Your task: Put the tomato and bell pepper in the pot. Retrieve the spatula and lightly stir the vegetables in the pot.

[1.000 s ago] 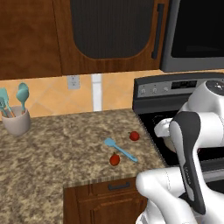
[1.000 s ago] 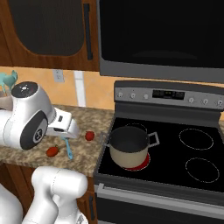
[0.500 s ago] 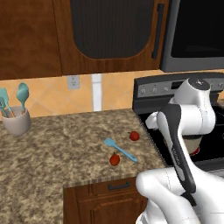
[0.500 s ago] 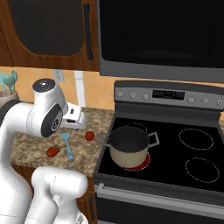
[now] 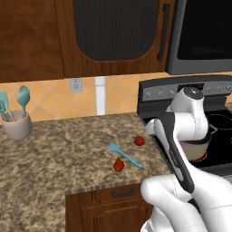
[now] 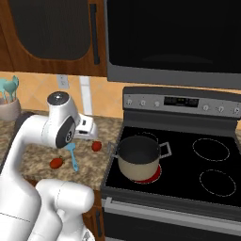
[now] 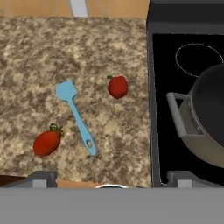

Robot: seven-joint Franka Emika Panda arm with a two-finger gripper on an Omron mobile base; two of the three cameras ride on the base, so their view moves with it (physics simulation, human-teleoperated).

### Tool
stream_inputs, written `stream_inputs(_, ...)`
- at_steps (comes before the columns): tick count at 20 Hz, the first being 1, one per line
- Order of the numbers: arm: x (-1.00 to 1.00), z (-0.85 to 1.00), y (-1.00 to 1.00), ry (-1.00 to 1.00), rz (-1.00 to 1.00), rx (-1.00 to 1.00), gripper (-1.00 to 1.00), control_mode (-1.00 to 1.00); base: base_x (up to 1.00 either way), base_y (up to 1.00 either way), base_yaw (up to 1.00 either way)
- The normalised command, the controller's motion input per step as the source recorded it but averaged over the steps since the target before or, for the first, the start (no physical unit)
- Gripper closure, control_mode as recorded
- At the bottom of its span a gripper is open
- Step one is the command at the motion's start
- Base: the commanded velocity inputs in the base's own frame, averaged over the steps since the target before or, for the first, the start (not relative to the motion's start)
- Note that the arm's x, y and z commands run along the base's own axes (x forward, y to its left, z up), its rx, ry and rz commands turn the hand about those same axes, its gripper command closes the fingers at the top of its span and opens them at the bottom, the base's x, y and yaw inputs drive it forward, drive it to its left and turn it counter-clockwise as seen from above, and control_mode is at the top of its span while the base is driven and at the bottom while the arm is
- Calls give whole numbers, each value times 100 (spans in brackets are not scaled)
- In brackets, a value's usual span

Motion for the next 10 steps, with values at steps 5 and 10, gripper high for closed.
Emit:
stream_inputs(5, 50, -36, 0, 0, 0, 0, -100, -100, 0, 0, 0)
stream_inputs(10, 49, -34, 2, 0, 0, 0, -100, -100, 0, 0, 0)
